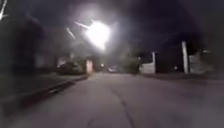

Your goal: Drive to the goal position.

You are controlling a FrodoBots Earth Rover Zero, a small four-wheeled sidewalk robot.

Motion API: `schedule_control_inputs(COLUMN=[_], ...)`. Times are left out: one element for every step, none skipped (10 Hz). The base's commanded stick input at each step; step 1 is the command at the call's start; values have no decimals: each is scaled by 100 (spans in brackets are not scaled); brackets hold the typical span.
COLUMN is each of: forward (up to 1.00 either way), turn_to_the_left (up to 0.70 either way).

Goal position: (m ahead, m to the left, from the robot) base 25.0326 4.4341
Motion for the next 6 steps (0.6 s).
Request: schedule_control_inputs(forward=[70, 70, 70, 70, 70, 70], turn_to_the_left=[0, 0, 0, 0, 0, 0])
